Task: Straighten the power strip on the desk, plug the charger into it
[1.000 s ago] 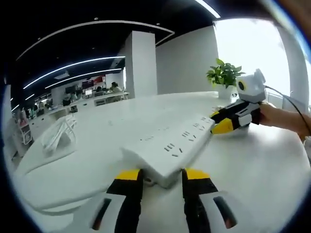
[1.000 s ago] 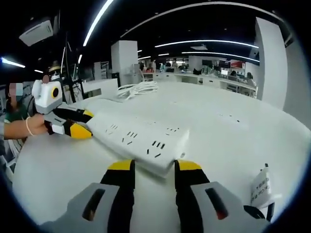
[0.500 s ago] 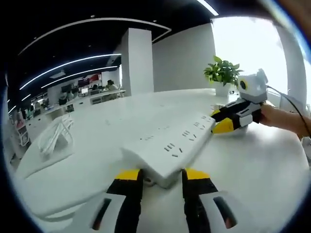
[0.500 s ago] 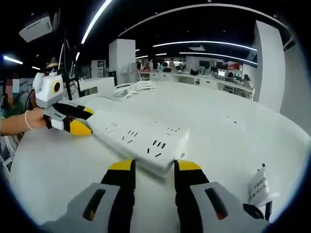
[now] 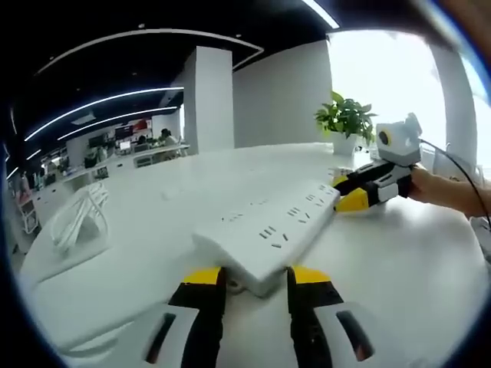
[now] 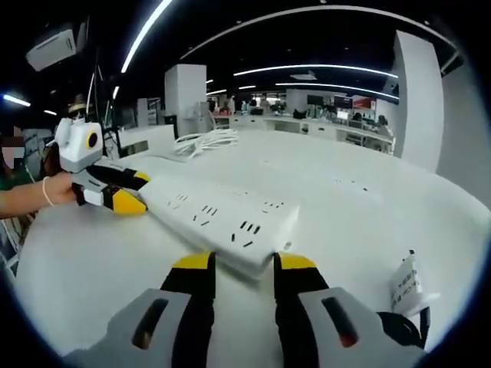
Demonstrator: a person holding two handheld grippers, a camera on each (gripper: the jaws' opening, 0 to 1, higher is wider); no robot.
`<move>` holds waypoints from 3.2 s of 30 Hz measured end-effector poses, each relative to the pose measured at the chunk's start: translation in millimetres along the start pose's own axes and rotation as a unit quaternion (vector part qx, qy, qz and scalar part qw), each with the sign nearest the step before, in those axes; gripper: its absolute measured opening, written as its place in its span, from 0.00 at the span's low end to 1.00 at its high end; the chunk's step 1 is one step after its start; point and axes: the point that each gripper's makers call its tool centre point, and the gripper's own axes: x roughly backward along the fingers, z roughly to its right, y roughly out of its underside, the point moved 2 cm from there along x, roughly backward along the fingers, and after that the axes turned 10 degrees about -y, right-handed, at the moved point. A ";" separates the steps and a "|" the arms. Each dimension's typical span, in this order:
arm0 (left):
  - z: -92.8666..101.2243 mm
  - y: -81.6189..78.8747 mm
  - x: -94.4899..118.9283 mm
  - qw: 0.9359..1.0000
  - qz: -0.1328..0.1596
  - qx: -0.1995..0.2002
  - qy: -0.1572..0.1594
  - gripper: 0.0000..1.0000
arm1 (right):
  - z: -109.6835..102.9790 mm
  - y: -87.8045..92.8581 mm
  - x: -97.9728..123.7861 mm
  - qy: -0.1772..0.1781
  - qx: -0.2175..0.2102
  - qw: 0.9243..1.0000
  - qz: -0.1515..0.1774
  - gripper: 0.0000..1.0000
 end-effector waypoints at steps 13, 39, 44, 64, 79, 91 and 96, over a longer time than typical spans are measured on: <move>1.4 -0.6 -3.6 1.000 -0.001 -0.006 0.018 0.32 | -1.6 2.9 5.1 0.014 0.006 1.000 -0.007 0.27; 4.6 -6.1 -14.5 0.999 -0.001 -0.023 0.042 0.32 | 2.2 6.1 14.1 0.037 0.005 0.999 -0.008 0.26; 4.6 -6.7 -16.8 0.999 0.000 -0.031 0.041 0.32 | 2.8 6.2 14.6 0.040 0.007 0.999 -0.012 0.26; 4.3 -6.2 -29.3 0.998 -0.009 -0.042 0.040 0.31 | 6.9 6.8 16.2 0.047 0.006 0.999 -0.011 0.25; 5.5 -7.1 -26.6 0.999 -0.008 -0.040 0.036 0.30 | 7.5 6.9 17.5 0.046 0.007 0.999 -0.011 0.24; 9.2 -5.0 -18.9 0.999 -0.006 -0.039 0.035 0.30 | 5.7 7.8 20.1 0.041 0.002 0.999 -0.009 0.24; 8.8 -5.3 -18.8 0.999 -0.005 -0.038 0.035 0.30 | 5.9 7.8 20.1 0.042 -0.003 0.999 -0.005 0.24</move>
